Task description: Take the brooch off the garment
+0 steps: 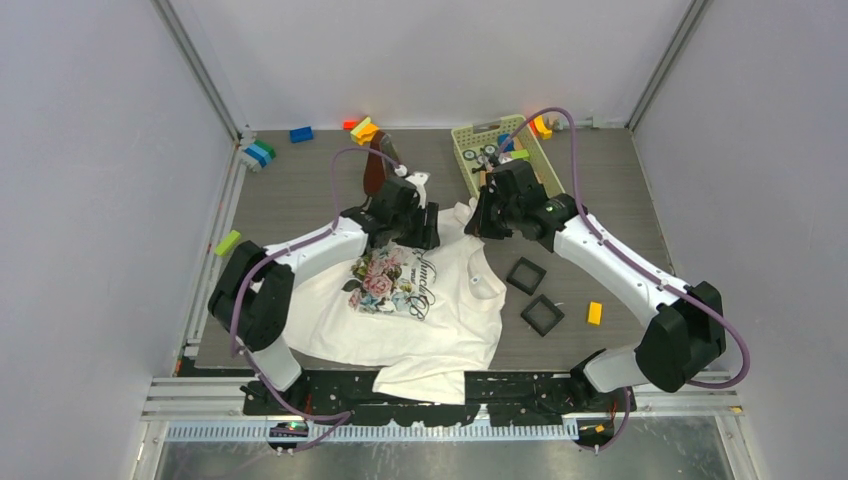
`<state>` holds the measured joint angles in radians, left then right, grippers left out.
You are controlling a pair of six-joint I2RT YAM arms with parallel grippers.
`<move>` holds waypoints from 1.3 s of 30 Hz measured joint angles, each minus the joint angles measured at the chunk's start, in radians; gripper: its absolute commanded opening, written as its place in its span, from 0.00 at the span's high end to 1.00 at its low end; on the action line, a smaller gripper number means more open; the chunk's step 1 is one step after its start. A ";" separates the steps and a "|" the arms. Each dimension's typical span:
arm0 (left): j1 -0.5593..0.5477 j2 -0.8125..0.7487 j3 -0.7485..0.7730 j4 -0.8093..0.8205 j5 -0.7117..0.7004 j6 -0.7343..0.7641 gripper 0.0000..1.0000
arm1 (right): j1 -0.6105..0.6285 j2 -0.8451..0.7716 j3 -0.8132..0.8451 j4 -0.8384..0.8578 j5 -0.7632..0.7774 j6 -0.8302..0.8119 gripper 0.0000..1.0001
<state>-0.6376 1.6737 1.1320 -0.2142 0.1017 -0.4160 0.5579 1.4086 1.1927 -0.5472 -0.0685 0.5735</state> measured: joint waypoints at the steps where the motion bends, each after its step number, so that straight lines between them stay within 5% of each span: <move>1: 0.000 0.011 0.011 0.000 0.004 0.000 0.47 | 0.002 0.000 0.000 -0.005 0.000 0.000 0.99; 14: 0.007 0.052 0.042 -0.035 0.013 0.032 1.00 | 0.004 0.001 0.013 -0.050 0.034 -0.004 0.99; 39: 0.085 0.015 -0.005 0.001 0.119 -0.018 1.00 | 0.004 0.014 0.013 -0.068 0.044 -0.007 0.99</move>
<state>-0.5522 1.6890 1.1271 -0.2131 0.2207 -0.4335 0.5621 1.4227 1.2060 -0.6151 -0.0246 0.5663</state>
